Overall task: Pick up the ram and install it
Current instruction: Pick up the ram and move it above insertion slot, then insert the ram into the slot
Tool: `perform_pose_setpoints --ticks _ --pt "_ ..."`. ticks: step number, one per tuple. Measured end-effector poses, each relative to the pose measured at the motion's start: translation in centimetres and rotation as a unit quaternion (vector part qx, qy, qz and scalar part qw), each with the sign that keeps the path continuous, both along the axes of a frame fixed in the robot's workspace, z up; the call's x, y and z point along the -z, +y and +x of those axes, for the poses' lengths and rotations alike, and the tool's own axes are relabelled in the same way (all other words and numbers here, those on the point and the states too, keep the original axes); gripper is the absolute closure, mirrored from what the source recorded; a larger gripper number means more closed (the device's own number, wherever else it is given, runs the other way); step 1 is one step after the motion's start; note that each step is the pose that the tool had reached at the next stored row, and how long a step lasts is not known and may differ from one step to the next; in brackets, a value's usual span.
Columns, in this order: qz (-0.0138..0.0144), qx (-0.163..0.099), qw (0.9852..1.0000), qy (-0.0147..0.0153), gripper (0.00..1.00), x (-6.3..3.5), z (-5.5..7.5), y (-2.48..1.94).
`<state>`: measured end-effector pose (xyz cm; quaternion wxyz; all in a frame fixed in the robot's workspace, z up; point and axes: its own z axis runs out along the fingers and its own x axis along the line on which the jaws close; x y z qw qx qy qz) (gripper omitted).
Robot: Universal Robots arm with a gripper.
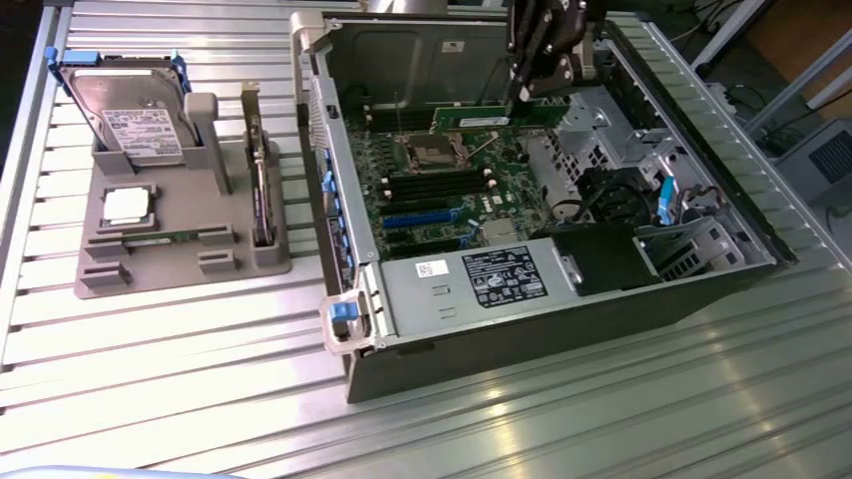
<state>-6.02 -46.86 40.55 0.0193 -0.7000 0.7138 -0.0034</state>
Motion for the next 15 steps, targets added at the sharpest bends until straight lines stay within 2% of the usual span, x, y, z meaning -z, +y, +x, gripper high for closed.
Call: perform_pose_setpoints --ticks 3,6,10,15 --pt "-0.0006 0.0 1.0 0.0 0.88 0.04 2.5 0.29" --pt "-0.0011 0.0 1.0 0.0 0.88 0.06 3.9 0.71" --pt "-0.0022 0.0 1.0 0.0 0.88 0.08 6.6 2.15" --pt "-0.0021 -0.001 1.0 0.0 0.88 0.08 6.6 2.15"
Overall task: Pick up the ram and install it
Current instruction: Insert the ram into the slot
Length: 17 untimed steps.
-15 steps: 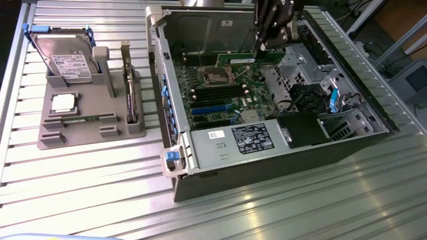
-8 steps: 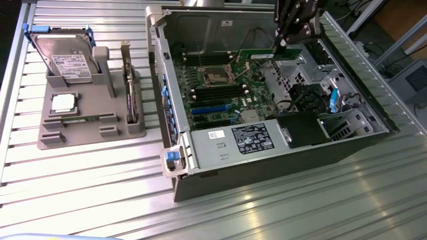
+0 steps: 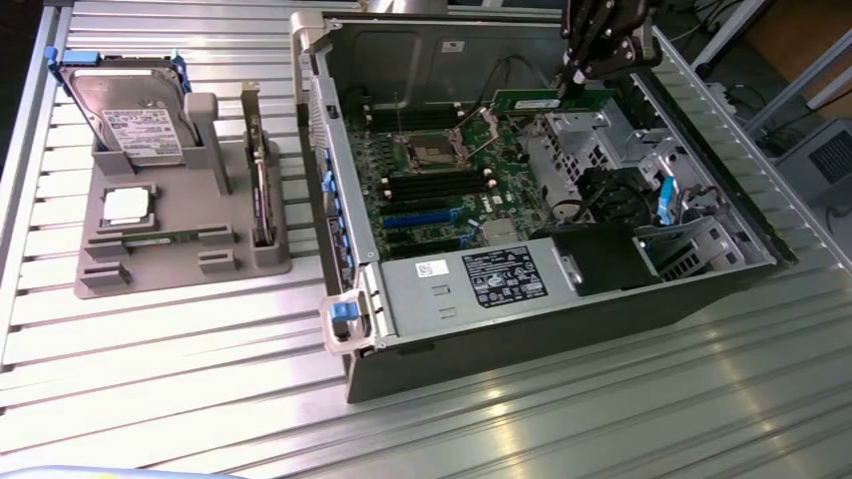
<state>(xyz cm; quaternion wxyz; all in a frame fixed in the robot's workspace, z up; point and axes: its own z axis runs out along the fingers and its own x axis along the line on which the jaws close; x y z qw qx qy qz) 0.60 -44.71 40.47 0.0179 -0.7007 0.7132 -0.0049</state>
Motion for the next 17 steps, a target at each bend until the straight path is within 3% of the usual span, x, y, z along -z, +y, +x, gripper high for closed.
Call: perform_pose_setpoints --ticks 5,17 --pt "0.0 0.0 1.0 0.0 0.88 0.1 0.0 0.01" --pt "0.0 0.0 1.0 0.0 0.88 1.85 0.0 0.0"
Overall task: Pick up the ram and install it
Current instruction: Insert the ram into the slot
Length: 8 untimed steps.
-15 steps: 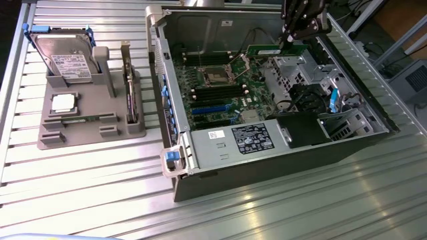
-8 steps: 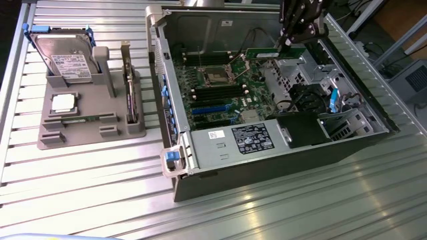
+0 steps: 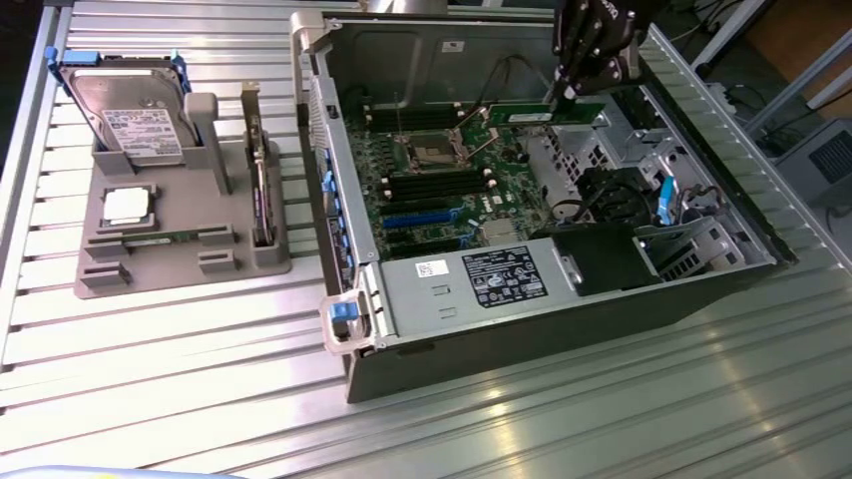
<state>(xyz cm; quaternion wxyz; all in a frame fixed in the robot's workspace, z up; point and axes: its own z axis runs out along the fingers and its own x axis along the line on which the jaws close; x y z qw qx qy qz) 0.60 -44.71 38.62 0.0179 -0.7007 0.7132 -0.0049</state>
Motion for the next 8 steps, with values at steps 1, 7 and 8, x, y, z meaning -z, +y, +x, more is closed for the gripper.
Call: perform_pose_setpoints --ticks 1,7,8 --pt "0.0 0.0 1.0 0.0 0.88 0.11 0.0 0.0" --pt "0.0 0.0 1.0 0.0 0.88 1.45 0.0 0.0" --pt "0.0 0.0 1.0 0.0 0.88 1.59 0.0 0.0"
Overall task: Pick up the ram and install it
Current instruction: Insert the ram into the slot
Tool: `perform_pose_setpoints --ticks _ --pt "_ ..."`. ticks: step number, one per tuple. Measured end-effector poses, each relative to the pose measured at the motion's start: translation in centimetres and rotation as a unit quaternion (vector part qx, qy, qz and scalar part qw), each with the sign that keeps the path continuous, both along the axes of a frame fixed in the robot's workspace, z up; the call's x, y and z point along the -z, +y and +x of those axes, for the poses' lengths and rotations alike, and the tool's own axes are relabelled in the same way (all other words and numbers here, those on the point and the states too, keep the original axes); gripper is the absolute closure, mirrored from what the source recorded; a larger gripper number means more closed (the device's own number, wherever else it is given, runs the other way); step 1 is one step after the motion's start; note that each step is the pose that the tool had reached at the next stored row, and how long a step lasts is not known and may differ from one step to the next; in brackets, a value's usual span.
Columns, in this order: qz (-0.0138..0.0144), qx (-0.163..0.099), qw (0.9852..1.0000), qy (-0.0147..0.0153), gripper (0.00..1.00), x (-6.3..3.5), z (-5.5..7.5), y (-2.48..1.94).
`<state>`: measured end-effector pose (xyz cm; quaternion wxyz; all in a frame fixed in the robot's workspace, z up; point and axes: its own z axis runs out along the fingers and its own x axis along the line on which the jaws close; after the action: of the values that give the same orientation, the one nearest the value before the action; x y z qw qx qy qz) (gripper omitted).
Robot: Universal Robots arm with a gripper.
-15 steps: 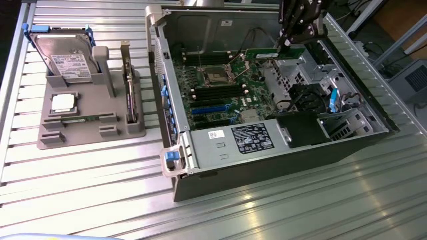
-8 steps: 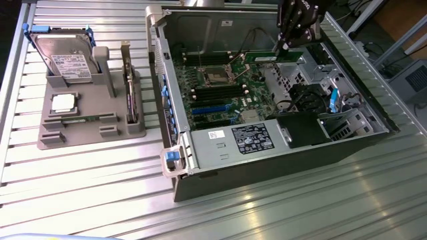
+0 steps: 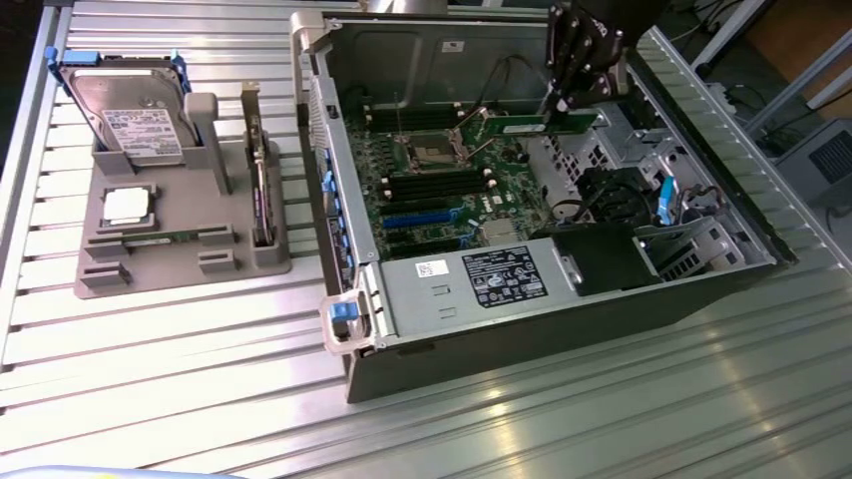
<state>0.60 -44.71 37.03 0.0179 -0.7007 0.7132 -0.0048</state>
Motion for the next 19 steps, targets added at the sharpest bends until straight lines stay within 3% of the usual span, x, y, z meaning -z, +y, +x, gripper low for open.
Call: perform_pose_setpoints --ticks 19 --pt "0.0 0.0 1.0 0.0 0.88 2.41 0.0 0.0"
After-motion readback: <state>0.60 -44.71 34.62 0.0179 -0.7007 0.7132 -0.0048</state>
